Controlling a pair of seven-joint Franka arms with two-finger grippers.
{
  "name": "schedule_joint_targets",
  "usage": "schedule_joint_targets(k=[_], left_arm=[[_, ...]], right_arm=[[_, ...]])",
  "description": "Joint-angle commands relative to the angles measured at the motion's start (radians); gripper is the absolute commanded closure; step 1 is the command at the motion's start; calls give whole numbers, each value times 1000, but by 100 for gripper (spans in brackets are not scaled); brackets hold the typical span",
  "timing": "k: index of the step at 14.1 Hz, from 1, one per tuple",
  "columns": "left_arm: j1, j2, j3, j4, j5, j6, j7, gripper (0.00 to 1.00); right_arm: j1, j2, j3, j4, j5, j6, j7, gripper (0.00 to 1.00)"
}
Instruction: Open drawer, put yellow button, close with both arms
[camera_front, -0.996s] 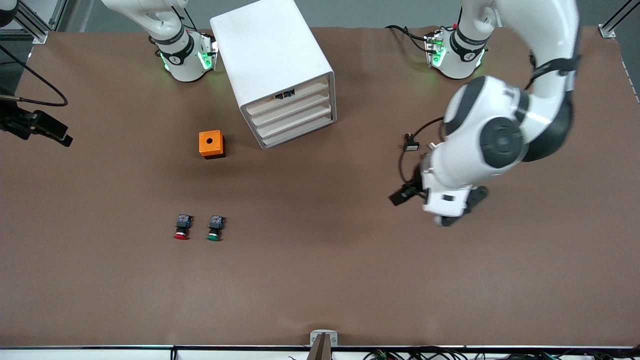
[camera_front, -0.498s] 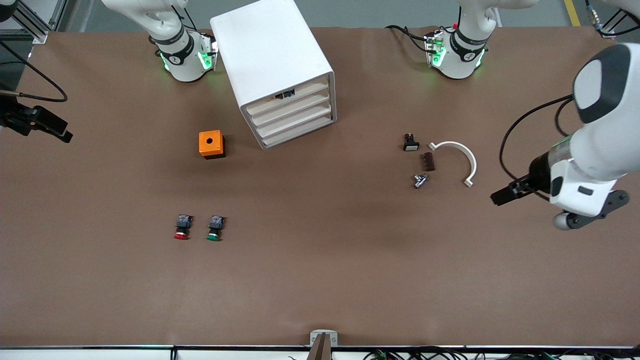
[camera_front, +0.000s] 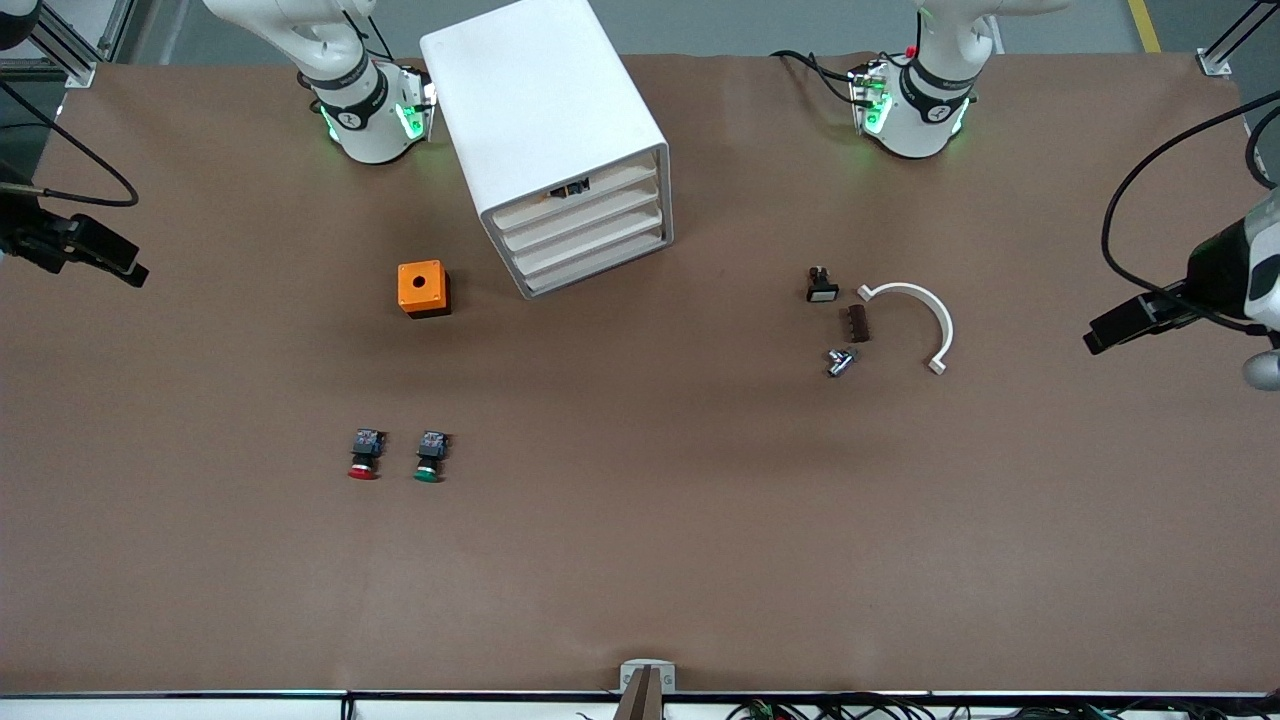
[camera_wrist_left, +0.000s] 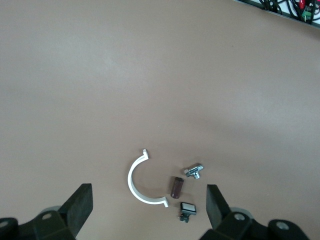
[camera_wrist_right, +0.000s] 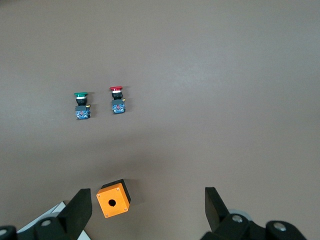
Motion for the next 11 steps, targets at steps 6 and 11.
schedule_joint_targets(k=[6,11], left_arm=[[87,-240,-31,-275,20,36,116,0],[109,-340,-39,-390,21,82,165,0]], right_arm=[[-13,-29,9,-25,44,-7,-44,0],[-13,-25,10,-21,42,-12,-41,0]])
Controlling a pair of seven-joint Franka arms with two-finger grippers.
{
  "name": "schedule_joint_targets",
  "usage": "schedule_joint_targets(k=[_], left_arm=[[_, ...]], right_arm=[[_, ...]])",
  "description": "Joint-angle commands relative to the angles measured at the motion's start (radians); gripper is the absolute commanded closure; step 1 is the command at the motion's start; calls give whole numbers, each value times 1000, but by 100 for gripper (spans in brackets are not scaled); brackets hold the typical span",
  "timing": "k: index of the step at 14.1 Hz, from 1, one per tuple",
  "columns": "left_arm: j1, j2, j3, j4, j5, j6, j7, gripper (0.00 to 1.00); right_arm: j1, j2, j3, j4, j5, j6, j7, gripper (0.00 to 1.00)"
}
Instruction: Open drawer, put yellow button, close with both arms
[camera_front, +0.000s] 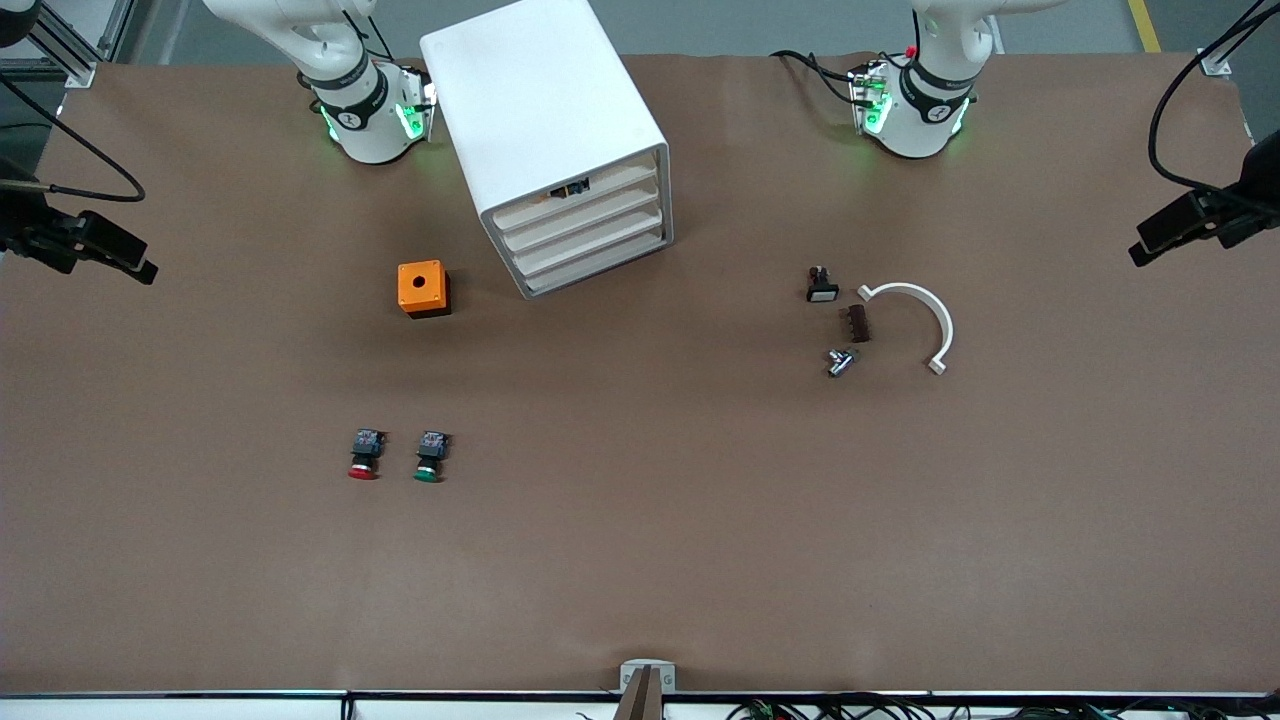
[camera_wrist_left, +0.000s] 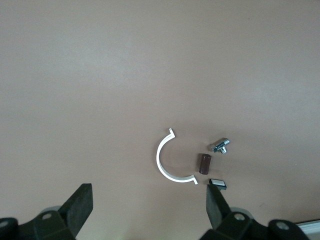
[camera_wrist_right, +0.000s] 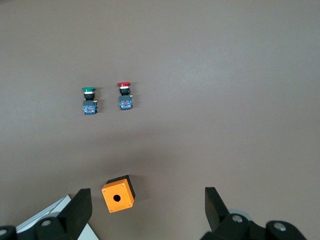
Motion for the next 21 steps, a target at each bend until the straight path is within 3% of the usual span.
schedule_joint_targets(k=[1,7,13,17,21], left_arm=[[11,-39,-24,-43,20,38,18,0],[6,16,-38,27,22,29,27,0],[9,13,-61,30,27,-20,30,0],[15,-21,-91,-52,25,6,18,0],[14,-42,-99,-77,25,45,38,0]], right_arm=[[-13,-24,7,-17,15,-7,-15,0],[-23,-24,5,-9,7,-19,-16,0],[-29,-21,5,-9,7,-30,-16,0],[-29,-21,5,-10,7,-27,-16,0],[-29,-21,5,-10,7,-28,-16,0]])
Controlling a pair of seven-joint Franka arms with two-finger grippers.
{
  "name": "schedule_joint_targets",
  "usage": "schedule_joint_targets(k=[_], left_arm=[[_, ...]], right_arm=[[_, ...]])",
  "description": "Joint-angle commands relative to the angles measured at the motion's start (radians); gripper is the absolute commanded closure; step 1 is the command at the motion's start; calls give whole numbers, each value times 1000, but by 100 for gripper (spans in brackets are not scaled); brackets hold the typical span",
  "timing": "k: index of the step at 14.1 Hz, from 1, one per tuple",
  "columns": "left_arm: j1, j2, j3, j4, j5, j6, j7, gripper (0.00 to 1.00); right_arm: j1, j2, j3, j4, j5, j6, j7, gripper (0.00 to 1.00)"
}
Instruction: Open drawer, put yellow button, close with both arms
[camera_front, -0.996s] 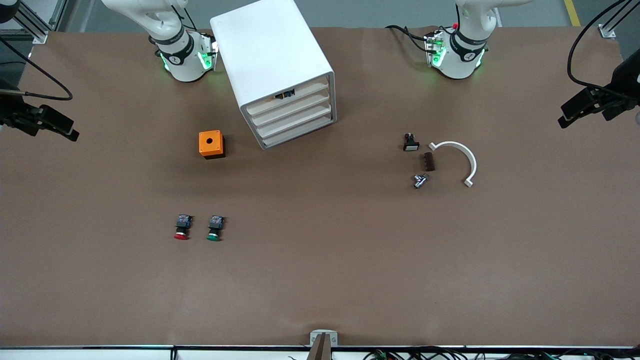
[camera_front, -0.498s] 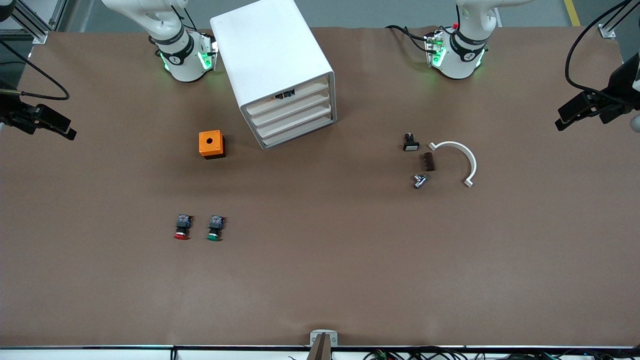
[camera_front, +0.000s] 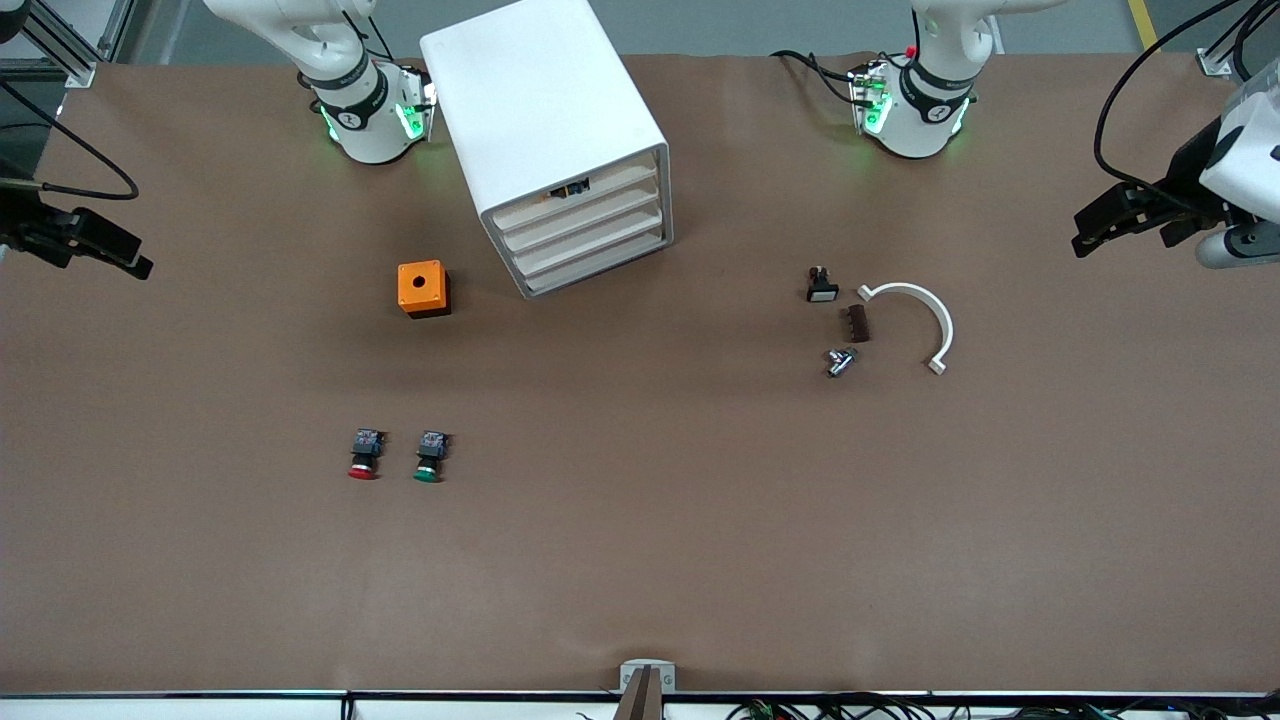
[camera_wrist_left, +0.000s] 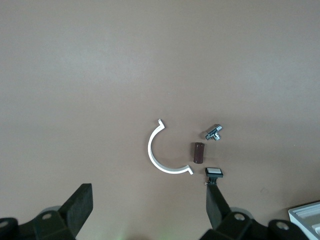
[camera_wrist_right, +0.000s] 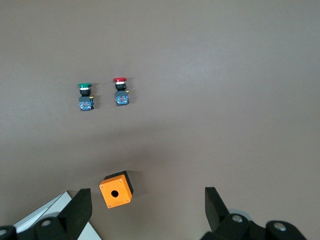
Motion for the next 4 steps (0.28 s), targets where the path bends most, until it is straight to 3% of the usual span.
schedule_joint_targets(k=[1,4], left_arm=[[14,-37,-16,-32,23,35,33,0],[14,-32,-16,-12,23,32,38,0]], right_arm=[[-20,-19,11,-11,7,-5,-16,0],[-20,-19,11,-11,6,-5,-16,0]])
